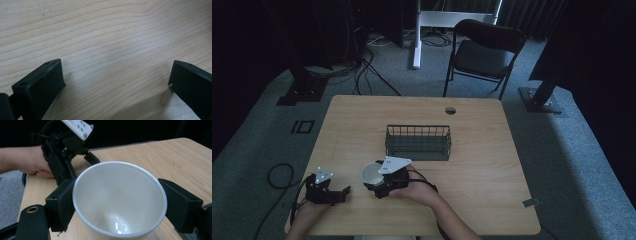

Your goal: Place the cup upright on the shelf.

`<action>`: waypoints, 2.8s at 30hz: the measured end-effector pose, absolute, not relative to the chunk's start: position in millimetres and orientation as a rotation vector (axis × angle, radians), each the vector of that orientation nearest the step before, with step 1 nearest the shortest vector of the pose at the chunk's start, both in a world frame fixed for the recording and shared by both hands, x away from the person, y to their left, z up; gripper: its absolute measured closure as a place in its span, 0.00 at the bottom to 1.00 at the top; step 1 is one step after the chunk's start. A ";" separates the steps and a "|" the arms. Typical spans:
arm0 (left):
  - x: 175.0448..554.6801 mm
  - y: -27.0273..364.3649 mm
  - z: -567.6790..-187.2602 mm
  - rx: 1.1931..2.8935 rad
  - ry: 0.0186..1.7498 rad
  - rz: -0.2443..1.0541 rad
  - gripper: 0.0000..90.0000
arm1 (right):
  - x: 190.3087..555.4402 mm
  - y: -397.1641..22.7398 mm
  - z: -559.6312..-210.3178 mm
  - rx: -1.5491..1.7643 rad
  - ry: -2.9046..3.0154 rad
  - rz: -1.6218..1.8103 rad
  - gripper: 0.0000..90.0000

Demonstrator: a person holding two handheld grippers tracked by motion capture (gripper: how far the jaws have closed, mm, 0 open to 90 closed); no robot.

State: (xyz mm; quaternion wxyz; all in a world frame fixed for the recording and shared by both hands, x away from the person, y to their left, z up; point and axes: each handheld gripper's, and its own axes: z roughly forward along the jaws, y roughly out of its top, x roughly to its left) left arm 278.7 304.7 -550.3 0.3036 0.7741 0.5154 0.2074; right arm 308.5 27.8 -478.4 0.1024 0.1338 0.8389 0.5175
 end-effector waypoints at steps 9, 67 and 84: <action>278.8 304.8 -550.4 2.052 1.364 0.551 0.00 | 320.0 28.3 -447.4 0.426 2.409 1.571 0.22; 278.7 304.6 -550.4 2.051 1.365 0.551 0.00 | 411.8 -71.5 -433.4 1.130 1.923 1.221 0.22; 278.7 304.6 -550.4 2.051 1.365 0.551 0.00 | 406.3 -75.9 -455.6 1.162 1.914 1.207 0.21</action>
